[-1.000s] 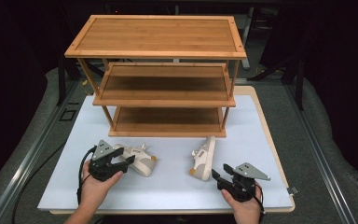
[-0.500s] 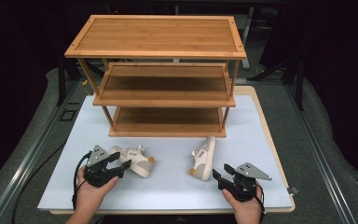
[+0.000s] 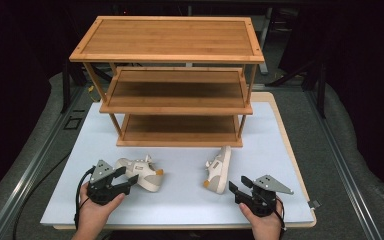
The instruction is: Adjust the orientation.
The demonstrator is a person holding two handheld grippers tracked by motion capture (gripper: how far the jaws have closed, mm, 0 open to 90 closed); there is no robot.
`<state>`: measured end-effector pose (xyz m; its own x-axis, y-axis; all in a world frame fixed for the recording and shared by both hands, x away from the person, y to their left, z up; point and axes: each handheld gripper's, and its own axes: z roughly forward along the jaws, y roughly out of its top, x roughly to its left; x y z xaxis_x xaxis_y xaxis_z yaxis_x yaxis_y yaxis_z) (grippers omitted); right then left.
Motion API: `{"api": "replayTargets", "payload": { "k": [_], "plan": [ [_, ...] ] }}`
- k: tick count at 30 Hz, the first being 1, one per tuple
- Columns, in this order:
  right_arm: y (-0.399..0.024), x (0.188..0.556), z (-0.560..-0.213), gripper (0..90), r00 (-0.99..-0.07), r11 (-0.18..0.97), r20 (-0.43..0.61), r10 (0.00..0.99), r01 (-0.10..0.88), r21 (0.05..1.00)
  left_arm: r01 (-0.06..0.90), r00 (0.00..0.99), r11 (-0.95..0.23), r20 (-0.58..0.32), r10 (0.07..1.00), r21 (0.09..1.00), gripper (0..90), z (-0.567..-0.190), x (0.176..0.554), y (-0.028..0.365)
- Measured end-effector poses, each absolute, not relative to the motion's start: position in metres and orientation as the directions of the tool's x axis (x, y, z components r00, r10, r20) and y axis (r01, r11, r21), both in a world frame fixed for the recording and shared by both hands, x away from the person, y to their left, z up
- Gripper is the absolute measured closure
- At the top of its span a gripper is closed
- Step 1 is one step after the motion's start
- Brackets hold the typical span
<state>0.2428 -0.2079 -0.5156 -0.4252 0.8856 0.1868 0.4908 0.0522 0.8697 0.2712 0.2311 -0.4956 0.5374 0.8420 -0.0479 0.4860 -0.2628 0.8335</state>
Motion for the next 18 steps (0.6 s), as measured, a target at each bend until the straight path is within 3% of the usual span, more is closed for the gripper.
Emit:
{"api": "replayTargets", "payload": {
  "k": [13, 18],
  "plan": [
    [-0.206, 0.242, -0.516, 46.8, -0.429, 0.045, 0.198, 0.881, 0.493, 0.869, 0.531, 0.508, -0.220, -0.099, 0.856, 0.818, 43.3, -0.508, 0.255, 0.244],
    [-0.207, 0.242, -0.516, 46.6, -0.426, 0.036, 0.206, 0.881, 0.495, 0.868, 0.597, 0.476, -0.210, -0.131, 0.869, 0.775, 41.1, -0.520, 0.249, 0.250]
  ]
}}
